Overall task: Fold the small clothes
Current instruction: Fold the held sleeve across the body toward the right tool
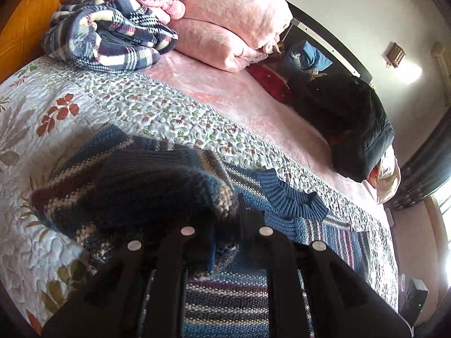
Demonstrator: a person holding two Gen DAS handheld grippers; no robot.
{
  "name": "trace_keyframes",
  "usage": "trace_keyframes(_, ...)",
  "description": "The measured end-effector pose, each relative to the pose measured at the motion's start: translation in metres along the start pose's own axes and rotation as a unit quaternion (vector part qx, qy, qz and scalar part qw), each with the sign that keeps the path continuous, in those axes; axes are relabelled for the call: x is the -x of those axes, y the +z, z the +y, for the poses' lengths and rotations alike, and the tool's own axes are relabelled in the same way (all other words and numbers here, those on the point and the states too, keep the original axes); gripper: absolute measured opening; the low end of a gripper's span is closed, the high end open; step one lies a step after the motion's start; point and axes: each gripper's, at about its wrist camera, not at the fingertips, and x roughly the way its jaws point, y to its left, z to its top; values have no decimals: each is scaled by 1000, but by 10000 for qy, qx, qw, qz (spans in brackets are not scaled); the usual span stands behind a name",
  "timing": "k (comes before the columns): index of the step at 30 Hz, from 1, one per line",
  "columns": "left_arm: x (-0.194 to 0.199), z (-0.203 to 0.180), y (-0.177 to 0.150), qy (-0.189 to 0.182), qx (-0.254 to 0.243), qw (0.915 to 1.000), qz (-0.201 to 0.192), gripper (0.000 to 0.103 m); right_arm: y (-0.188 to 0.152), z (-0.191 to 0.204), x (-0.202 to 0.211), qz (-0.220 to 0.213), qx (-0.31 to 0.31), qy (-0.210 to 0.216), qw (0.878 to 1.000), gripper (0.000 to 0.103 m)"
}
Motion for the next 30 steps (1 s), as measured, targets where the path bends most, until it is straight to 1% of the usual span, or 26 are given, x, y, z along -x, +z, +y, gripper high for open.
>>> trace_keyframes(3,-18,-6,-14,47,-18,9998,174,11,0,-2,-1,24,-17,0,10000,46)
trace_keyframes(6,-37,-3,-27,100,33,9991,416,11,1,-1,-3,60,6,-13,10000,46)
trace_keyframes(10,-61,11,-43,106,154,9956,921,13,3,2,-5,133,15,-66,9999,46)
trace_keyframes(13,-52,18,-44,-114,235,9947,994,15,8,6,-4,137,55,-72,9999,46)
trace_keyframes(15,-37,22,-43,-312,316,9933,1071,17,14,10,-3,125,91,-67,9999,46)
trace_keyframes(17,-14,27,-45,-469,286,9922,1117,19,22,16,-1,98,120,6,9999,46)
trace_keyframes(19,13,36,-47,-504,203,9931,1041,19,33,26,0,70,178,107,9998,46)
trace_keyframes(20,28,42,-46,-439,185,9949,891,19,39,32,0,56,212,161,9996,46)
trace_keyframes(22,56,56,-39,-231,216,9983,493,19,52,48,-2,54,233,351,9991,46)
trace_keyframes(24,74,69,-26,124,197,9997,89,19,69,64,-9,98,184,665,9976,46)
trace_keyframes(25,77,75,-16,352,139,9993,-33,20,78,73,-14,133,146,771,9968,46)
trace_keyframes(26,78,81,-9,460,157,9988,-78,20,86,82,-20,173,119,841,9962,46)
trace_keyframes(28,72,92,5,565,287,9979,-123,20,103,101,-33,271,107,971,9948,46)
trace_keyframes(30,60,98,14,737,271,9969,-89,20,117,119,-48,397,48,1166,9924,46)
